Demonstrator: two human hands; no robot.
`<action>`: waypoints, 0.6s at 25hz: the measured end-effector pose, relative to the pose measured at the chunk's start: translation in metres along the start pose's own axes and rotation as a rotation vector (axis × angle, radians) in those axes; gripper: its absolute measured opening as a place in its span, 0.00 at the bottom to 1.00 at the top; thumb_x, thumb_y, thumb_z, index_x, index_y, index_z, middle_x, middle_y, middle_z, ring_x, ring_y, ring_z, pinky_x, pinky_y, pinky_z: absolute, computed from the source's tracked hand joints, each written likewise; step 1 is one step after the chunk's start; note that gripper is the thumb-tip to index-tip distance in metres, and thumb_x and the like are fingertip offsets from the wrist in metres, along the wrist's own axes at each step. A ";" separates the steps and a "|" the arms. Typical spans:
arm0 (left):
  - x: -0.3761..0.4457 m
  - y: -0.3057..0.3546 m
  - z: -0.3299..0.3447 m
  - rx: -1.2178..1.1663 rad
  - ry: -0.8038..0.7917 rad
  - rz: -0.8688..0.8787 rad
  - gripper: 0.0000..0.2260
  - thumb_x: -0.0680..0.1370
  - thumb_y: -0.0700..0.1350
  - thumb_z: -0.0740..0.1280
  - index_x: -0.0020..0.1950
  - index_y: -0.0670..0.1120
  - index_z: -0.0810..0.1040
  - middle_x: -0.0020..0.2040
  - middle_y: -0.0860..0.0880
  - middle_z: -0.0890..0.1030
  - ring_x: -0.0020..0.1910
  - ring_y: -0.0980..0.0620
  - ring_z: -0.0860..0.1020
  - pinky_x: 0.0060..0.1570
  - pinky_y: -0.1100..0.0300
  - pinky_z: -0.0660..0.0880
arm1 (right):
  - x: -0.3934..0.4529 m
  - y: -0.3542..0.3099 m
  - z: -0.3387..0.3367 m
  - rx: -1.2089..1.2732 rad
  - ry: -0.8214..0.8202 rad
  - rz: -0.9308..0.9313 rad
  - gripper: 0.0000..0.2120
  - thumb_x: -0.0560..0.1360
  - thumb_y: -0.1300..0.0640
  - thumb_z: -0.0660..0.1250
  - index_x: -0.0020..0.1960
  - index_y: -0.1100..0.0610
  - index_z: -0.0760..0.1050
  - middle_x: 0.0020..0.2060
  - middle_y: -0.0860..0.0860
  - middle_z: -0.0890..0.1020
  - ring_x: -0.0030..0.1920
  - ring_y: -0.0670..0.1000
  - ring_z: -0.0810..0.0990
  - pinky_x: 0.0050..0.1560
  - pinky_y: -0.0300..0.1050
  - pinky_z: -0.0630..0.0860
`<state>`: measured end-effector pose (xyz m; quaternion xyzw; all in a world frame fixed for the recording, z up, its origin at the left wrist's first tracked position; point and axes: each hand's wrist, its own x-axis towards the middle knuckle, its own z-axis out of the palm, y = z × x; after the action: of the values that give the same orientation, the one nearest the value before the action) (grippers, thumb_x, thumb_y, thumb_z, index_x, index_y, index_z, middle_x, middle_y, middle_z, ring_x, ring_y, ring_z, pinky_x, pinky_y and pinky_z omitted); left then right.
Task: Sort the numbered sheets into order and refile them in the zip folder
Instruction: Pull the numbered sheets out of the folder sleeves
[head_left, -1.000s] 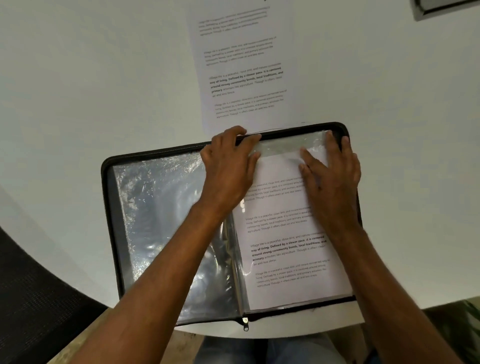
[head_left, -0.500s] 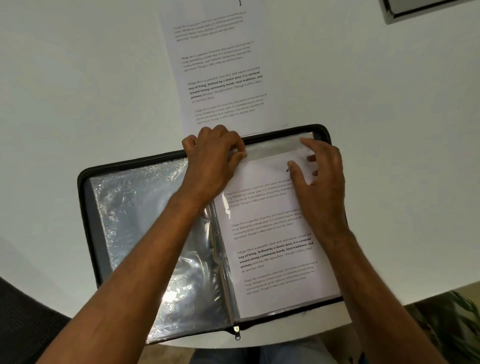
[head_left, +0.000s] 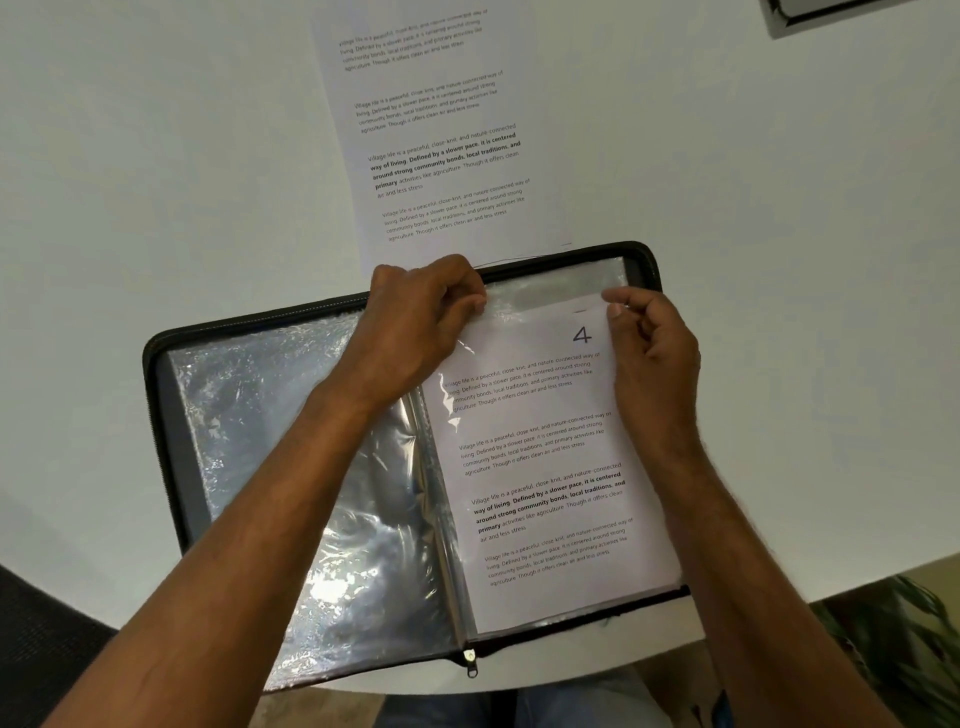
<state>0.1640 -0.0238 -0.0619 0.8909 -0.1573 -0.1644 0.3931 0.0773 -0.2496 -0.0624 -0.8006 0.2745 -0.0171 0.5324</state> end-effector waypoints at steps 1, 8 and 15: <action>0.002 0.001 -0.003 -0.028 -0.014 -0.017 0.05 0.83 0.47 0.68 0.53 0.49 0.82 0.44 0.57 0.85 0.45 0.60 0.82 0.58 0.58 0.77 | -0.001 -0.002 0.000 0.026 0.017 -0.005 0.10 0.85 0.57 0.62 0.61 0.56 0.80 0.51 0.47 0.84 0.48 0.37 0.81 0.46 0.30 0.76; 0.027 0.010 -0.013 0.006 -0.132 -0.211 0.09 0.85 0.47 0.62 0.54 0.52 0.83 0.36 0.57 0.86 0.34 0.60 0.83 0.49 0.56 0.81 | -0.005 -0.008 0.005 0.099 0.078 -0.030 0.09 0.85 0.58 0.62 0.59 0.57 0.80 0.49 0.44 0.83 0.48 0.38 0.81 0.48 0.33 0.76; 0.042 0.015 -0.024 -0.041 -0.350 -0.238 0.01 0.80 0.43 0.72 0.50 0.49 0.82 0.41 0.55 0.87 0.32 0.52 0.85 0.50 0.51 0.83 | -0.005 -0.008 0.007 0.108 0.064 -0.043 0.08 0.85 0.57 0.63 0.58 0.55 0.80 0.49 0.44 0.83 0.49 0.42 0.82 0.48 0.38 0.78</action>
<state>0.2091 -0.0350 -0.0426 0.8528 -0.1135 -0.3650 0.3559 0.0787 -0.2394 -0.0569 -0.7755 0.2726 -0.0689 0.5652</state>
